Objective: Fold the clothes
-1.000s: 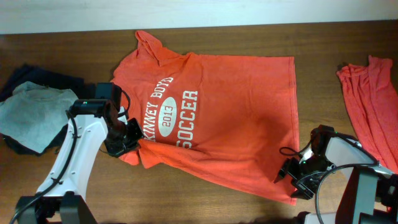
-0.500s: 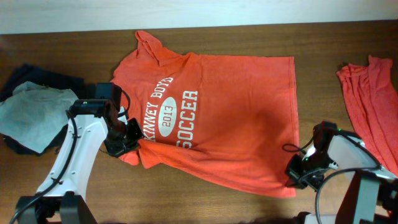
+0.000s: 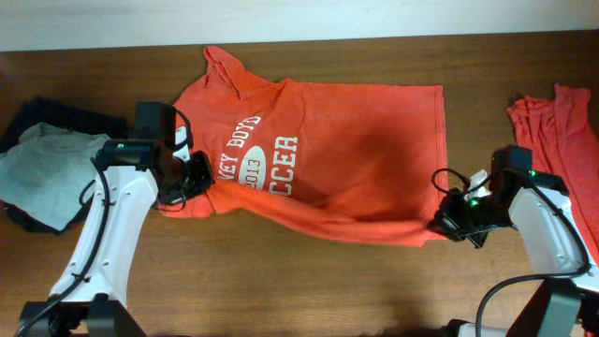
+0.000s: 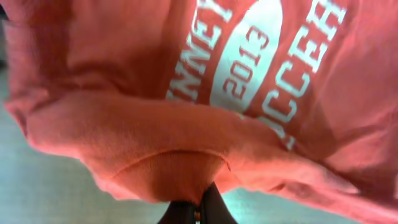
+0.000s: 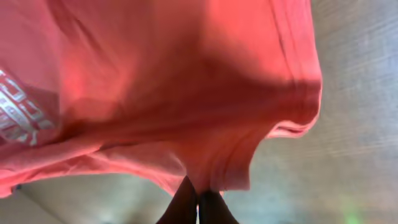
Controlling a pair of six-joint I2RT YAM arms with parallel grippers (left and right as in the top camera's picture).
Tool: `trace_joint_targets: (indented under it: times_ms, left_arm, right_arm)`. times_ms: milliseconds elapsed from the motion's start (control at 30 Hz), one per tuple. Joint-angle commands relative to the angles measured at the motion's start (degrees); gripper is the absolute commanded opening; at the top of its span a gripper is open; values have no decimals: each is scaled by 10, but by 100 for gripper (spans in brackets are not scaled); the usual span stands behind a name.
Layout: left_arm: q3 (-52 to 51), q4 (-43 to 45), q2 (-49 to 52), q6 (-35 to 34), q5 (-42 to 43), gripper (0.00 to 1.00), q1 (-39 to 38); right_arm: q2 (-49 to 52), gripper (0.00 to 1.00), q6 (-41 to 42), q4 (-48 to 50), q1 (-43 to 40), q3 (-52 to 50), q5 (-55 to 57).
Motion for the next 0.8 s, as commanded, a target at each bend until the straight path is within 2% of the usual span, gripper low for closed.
trace_joint_targets:
  times_ms: [0, 267, 533, 567, 600, 633, 667, 700, 733, 767]
  left_arm:
    - [9, 31, -5, 40, -41, 1, -2]
    - [9, 73, -5, 52, -53, 1, -2]
    - [9, 82, 21, 61, -53, 9, -2]
    - [9, 85, 28, 62, -53, 12, -2]
    - [9, 88, 32, 65, -53, 21, -2]
    - [9, 92, 36, 70, -55, 35, -2]
    - [9, 95, 37, 74, -56, 43, -2]
    - [9, 96, 38, 74, -65, 58, -2]
    - [9, 96, 38, 74, -76, 67, -2]
    - [9, 95, 38, 74, -86, 69, -2]
  right_arm:
    - [-7, 4, 45, 64, 2, 9, -14]
    - [-7, 4, 107, 162, 3, 9, -12]
    - [-6, 4, 136, 216, 3, 9, 8]
    - [-6, 7, 136, 228, 3, 9, 8]
    - [-6, 15, 136, 237, 3, 9, 8]
    - [-6, 20, 136, 246, 3, 9, 8]
    - [-6, 25, 135, 256, 3, 9, 10]
    - [-6, 42, 135, 261, 3, 9, 17]
    - [-6, 52, 135, 261, 2, 9, 24]
    - [-6, 63, 135, 261, 2, 9, 29]
